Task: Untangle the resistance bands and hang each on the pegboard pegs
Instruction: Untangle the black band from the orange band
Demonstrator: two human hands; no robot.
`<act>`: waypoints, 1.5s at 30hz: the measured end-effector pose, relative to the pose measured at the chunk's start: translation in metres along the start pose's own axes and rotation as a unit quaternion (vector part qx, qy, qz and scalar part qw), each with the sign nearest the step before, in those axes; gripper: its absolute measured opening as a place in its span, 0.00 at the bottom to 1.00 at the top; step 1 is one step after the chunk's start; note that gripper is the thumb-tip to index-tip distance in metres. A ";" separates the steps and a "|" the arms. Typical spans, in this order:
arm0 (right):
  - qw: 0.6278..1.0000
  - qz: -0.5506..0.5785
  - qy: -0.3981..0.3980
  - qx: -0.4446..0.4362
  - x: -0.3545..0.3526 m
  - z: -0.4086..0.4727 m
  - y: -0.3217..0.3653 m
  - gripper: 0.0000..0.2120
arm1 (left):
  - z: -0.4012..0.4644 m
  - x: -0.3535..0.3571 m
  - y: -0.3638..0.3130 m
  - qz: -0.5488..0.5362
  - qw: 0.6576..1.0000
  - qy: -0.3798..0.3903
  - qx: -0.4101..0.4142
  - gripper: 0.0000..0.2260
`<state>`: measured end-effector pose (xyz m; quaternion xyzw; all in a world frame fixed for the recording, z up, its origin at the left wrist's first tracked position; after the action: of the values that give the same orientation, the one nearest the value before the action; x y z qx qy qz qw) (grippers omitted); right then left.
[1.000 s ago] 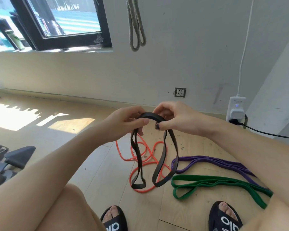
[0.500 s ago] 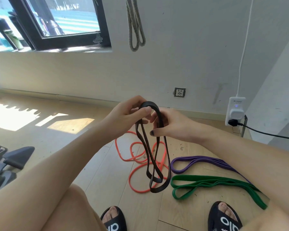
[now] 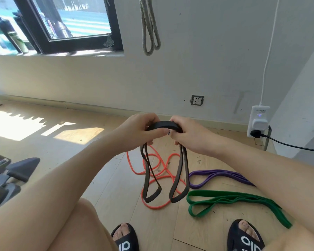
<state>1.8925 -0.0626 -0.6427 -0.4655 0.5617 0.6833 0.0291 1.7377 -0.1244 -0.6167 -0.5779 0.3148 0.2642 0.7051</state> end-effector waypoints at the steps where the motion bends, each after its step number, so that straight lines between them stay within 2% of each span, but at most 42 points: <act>1: 1.000 -0.005 0.002 0.001 0.001 0.000 0.000 0.02 | -0.001 0.000 0.000 -0.007 1.000 0.007 0.002 0.07; 4: 1.000 -0.009 0.007 0.003 0.003 -0.001 -0.002 0.02 | -0.001 -0.001 0.000 -0.022 0.999 0.016 0.019 0.04; 11: 1.000 -0.010 0.008 -0.004 0.006 0.000 -0.002 0.02 | -0.001 -0.001 -0.007 0.025 0.999 0.034 0.027 0.06; 14: 1.000 -0.007 0.007 -0.001 0.007 0.002 -0.004 0.01 | -0.001 0.002 -0.007 0.011 0.999 0.026 0.024 0.05; 26: 0.997 0.045 0.037 0.042 0.018 -0.001 0.001 0.20 | -0.002 -0.001 -0.010 -0.076 0.995 -0.052 0.031 0.07; 30: 0.996 0.066 0.033 0.039 0.024 0.000 0.001 0.30 | -0.001 -0.002 -0.009 -0.095 0.992 -0.080 0.038 0.06; 33: 0.996 0.074 0.016 0.038 0.030 0.002 -0.001 0.36 | 0.000 -0.004 -0.007 -0.118 0.987 -0.107 0.037 0.07; 41: 0.993 0.098 -0.057 0.026 0.050 0.012 0.000 0.39 | 0.003 -0.001 -0.007 -0.162 0.977 -0.140 0.022 0.08; 45: 0.988 0.115 -0.097 0.021 0.054 0.012 0.005 0.37 | 0.003 0.001 -0.009 -0.177 0.972 -0.153 0.011 0.09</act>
<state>1.8523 -0.0811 -0.6754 -0.3285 0.6200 0.7124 0.0143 1.7455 -0.1228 -0.6108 -0.5695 0.0990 0.2170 0.7866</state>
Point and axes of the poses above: each hand's wrist, its own z-axis towards the middle knuckle, its own x-axis out of the palm, y = z × x, the point moved 4 cm from there along z, towards the middle knuckle, and after that the axes turned 9 degrees about x, right-handed, at the moved point
